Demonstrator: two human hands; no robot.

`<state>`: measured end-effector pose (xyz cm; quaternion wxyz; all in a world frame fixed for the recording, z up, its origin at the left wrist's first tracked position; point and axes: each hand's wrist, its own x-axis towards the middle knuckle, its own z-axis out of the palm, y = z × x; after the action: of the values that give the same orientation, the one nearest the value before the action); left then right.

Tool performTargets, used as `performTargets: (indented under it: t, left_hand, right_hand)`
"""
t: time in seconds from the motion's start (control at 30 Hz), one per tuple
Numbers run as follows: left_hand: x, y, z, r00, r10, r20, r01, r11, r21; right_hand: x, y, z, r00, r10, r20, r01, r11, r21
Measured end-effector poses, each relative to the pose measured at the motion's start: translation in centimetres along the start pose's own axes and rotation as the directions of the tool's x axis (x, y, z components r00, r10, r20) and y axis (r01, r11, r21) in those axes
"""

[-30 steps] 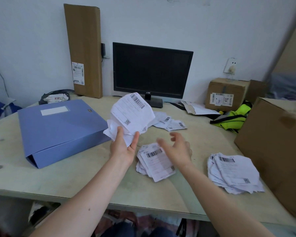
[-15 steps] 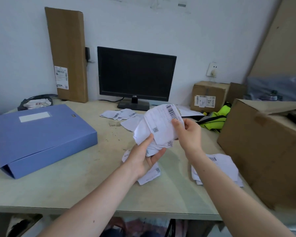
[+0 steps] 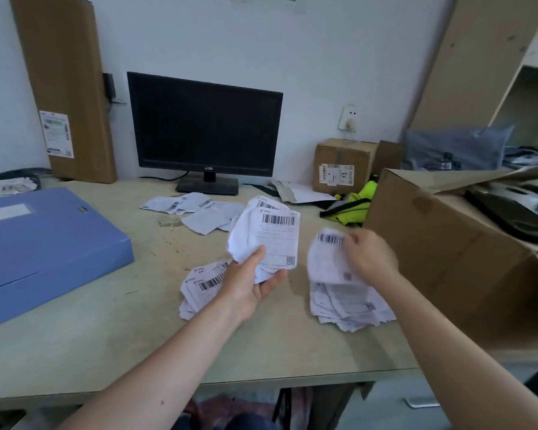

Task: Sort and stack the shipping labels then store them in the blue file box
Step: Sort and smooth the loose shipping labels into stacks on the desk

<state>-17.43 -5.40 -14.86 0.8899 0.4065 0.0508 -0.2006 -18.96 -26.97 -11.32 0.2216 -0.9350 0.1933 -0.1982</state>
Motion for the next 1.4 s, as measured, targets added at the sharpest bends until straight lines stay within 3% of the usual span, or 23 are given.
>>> performTargets:
  t: [0.1, 0.17, 0.23, 0.3, 0.37, 0.4, 0.43, 0.53, 0.63, 0.83, 0.97, 1.07, 1.13, 1.4]
  left_hand:
    - [-0.1, 0.0, -0.2, 1.0, 0.015, 0.016, -0.016, 1.0, 0.005]
    - [-0.2, 0.1, -0.4, 0.999, 0.028, 0.038, -0.028, 1.0, 0.008]
    - [-0.3, 0.1, -0.5, 0.998, 0.04, 0.048, -0.041, 0.999, 0.022]
    - [-0.4, 0.3, -0.4, 0.998, 0.052, 0.033, -0.052, 0.998, 0.017]
    - [-0.5, 0.6, -0.5, 0.998, 0.068, 0.019, -0.068, 0.998, -0.013]
    - [-0.6, 0.7, -0.4, 0.996, 0.08, 0.026, -0.08, 0.997, -0.019]
    - [-0.8, 0.8, -0.6, 0.995, 0.095, 0.042, -0.095, 0.995, -0.01]
    - [-1.3, 1.5, -1.2, 0.989, 0.095, 0.111, -0.1, 0.994, 0.042]
    - [-1.8, 3.0, -2.2, 0.988, 0.013, 0.151, -0.017, 0.999, 0.029]
    - [-1.4, 4.6, -4.1, 0.998, 0.051, 0.039, -0.056, 0.989, 0.134]
    - [-1.5, 5.1, -5.1, 0.995, 0.099, -0.009, -0.097, 0.986, 0.133]
    - [-1.5, 5.5, -5.9, 0.989, 0.147, 0.002, -0.146, 0.977, 0.159]
    - [-1.4, 5.6, -6.1, 0.981, 0.195, -0.013, -0.189, 0.964, 0.186]
    - [-1.3, 5.0, -6.5, 0.967, 0.256, -0.013, -0.233, 0.897, 0.375]
  right_hand:
    - [-0.5, 1.6, 1.1, 0.992, -0.042, 0.123, 0.092, 0.897, -0.432]
    - [-0.8, 1.7, 1.6, 0.988, -0.055, 0.146, 0.118, 0.875, -0.47]
    - [-1.1, 0.6, 1.7, 0.991, -0.13, 0.03, 0.133, 0.949, -0.285]
    - [-1.9, -2.1, 1.1, 0.993, -0.098, -0.07, 0.111, 0.972, 0.206]
    - [-2.7, -5.6, 0.7, 0.991, -0.047, 0.125, -0.047, 0.751, 0.658]
    - [-3.0, -6.8, 0.9, 0.977, -0.058, 0.205, -0.112, 0.678, 0.727]
    - [-3.2, -7.7, 1.3, 0.966, -0.083, 0.245, -0.133, 0.651, 0.747]
    - [-3.3, -9.0, 3.2, 0.982, -0.105, 0.157, -0.057, 0.629, 0.775]
    - [-3.4, -9.0, 3.9, 0.978, -0.13, 0.16, -0.048, 0.611, 0.79]
    - [-3.4, -10.0, 4.6, 0.952, -0.133, 0.276, -0.113, 0.685, 0.72]
    - [-3.2, -10.6, 4.6, 0.969, -0.029, 0.244, -0.19, 0.544, 0.817]
    - [-2.7, -10.6, 4.9, 0.95, 0.073, 0.302, -0.307, 0.376, 0.874]
    - [-2.7, -10.7, 5.1, 0.932, 0.081, 0.353, -0.36, 0.317, 0.878]
    - [-3.2, -12.5, 5.8, 0.924, -0.074, 0.374, -0.323, 0.372, 0.87]
